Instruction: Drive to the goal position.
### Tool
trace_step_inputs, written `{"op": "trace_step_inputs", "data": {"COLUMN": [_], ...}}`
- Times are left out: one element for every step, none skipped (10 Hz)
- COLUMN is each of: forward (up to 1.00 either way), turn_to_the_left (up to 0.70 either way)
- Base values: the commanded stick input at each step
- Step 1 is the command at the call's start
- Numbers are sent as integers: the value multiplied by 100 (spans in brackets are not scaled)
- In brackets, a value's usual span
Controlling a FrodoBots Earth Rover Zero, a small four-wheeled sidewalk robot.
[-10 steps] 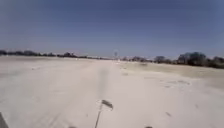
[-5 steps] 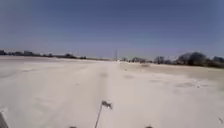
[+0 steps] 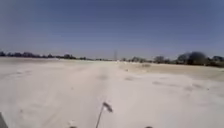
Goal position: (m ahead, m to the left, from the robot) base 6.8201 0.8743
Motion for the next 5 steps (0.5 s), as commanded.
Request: {"op": "trace_step_inputs", "data": {"forward": [70, 70, 70, 70, 70], "turn_to_the_left": [0, 0, 0, 0, 0]}}
